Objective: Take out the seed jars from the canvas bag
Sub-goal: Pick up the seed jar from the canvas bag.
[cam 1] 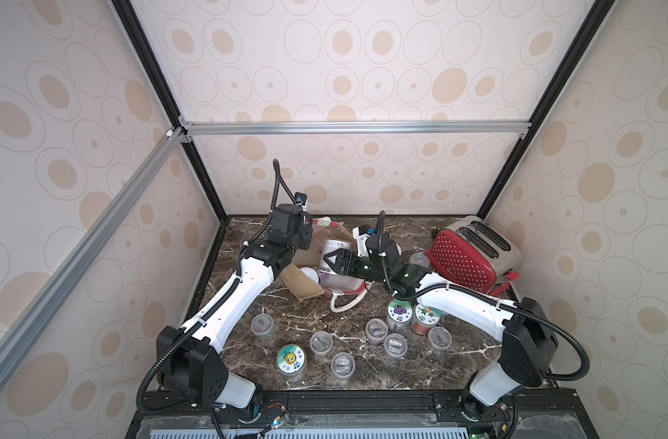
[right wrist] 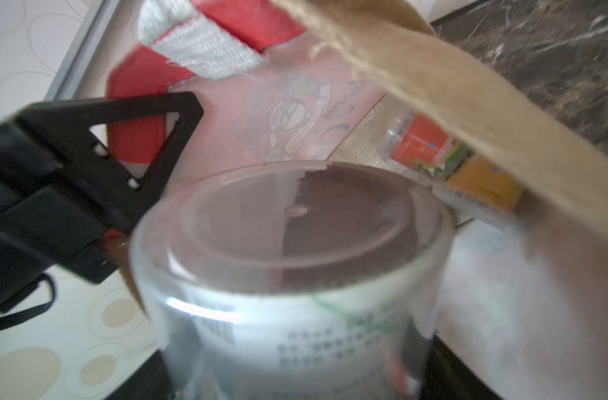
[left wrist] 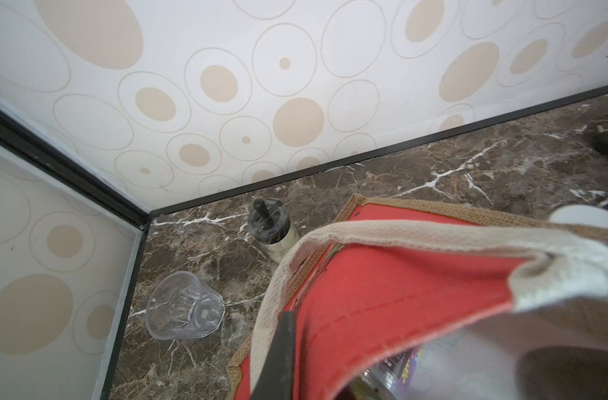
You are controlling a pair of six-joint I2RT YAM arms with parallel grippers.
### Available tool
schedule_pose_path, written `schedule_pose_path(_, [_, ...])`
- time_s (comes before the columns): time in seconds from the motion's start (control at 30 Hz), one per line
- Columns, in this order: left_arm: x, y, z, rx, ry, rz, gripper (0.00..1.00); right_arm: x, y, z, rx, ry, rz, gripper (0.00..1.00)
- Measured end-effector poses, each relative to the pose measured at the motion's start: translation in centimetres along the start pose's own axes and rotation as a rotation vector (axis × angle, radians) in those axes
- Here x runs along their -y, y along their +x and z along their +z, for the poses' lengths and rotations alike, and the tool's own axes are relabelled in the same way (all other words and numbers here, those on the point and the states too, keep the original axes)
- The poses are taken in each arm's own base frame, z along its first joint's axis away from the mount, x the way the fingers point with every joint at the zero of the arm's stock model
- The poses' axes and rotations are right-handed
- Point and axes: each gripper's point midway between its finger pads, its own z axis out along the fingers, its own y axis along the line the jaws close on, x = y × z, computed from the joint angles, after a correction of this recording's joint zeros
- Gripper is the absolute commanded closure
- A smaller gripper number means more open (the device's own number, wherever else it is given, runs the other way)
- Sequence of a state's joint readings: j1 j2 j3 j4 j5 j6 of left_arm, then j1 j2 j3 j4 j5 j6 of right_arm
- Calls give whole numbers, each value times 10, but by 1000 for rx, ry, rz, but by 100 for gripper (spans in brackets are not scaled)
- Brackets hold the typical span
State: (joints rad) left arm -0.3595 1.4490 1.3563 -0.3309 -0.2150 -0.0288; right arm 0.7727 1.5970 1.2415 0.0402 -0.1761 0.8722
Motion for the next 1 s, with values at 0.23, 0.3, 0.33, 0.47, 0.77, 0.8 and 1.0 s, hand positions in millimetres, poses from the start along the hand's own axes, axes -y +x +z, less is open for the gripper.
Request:
schedule_pose_path(0.23, [-41, 19, 12, -47, -66, -80, 73, -20, -8, -35, -46, -74, 139, 42])
schedule_pose_path(0.3, [-46, 20, 14, -49, -69, -101, 54, -26, -9, -44, -52, -94, 163, 42])
schedule_pose_path(0.33, [-47, 21, 14, -50, -65, -113, 42, -29, -10, -48, -55, -103, 174, 42])
schedule_pose_path(0.47, [-45, 18, 13, -44, -40, -151, 5, -34, -11, -59, -61, -116, 214, 41])
schedule_pose_path(0.77, [-37, -19, -49, 59, 91, -281, 2, -21, -5, -64, -69, -86, 343, 41])
schedule_pose_path(0.8, [-36, -26, -62, 86, 111, -298, 2, -20, -4, -64, -69, -86, 361, 41])
schedule_pose_path(1.0, [-7, -53, -145, 244, 307, -398, 2, -10, -1, -60, -54, -74, 467, 40])
